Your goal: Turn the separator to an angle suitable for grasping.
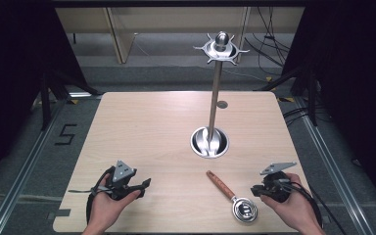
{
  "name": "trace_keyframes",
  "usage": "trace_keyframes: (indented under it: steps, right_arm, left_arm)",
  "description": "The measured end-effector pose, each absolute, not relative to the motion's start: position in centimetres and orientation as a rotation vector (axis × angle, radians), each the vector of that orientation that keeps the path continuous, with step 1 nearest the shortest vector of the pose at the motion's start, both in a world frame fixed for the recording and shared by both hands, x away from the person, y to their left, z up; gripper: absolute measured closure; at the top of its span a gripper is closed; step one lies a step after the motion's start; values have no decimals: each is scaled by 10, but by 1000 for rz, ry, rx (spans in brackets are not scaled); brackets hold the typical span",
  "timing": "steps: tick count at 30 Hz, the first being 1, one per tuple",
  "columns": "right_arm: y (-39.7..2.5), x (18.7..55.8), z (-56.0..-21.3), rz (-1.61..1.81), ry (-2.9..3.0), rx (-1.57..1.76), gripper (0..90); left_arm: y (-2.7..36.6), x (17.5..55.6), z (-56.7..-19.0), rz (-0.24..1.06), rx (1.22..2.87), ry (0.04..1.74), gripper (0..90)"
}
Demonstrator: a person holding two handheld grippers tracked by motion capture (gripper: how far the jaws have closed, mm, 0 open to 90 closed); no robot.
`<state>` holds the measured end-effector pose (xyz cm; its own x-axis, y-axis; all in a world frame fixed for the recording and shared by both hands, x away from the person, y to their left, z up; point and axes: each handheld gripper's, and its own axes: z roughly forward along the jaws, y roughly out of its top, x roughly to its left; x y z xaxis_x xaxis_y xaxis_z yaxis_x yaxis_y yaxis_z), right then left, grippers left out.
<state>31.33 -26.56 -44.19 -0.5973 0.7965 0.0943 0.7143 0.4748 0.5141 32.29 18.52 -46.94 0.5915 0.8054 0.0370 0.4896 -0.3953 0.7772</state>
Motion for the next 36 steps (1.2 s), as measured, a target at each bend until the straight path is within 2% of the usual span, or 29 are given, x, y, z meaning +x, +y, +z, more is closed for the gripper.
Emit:
trace_keyframes:
  steps: [4, 7, 9, 15, 36]
  right_arm:
    - [-247, 307, -437, 759, 2618, 1286, 897]
    - [-235, 305, -437, 756, 2665, 1237, 900]
    - [-219, 303, -439, 732, 2717, 1211, 900]
    - [-189, 296, -450, 634, 2870, 1125, 900]
    - [-194, 297, -470, 385, 2911, 1164, 900]
  left_arm:
    - [182, 322, -470, 523, 2032, 1039, 367]
    - [182, 322, -471, 523, 2029, 1041, 367]
    - [184, 323, -469, 539, 2093, 1017, 367]
    - [181, 322, -470, 506, 2053, 1029, 368]
    - [181, 322, -469, 496, 2071, 1024, 370]
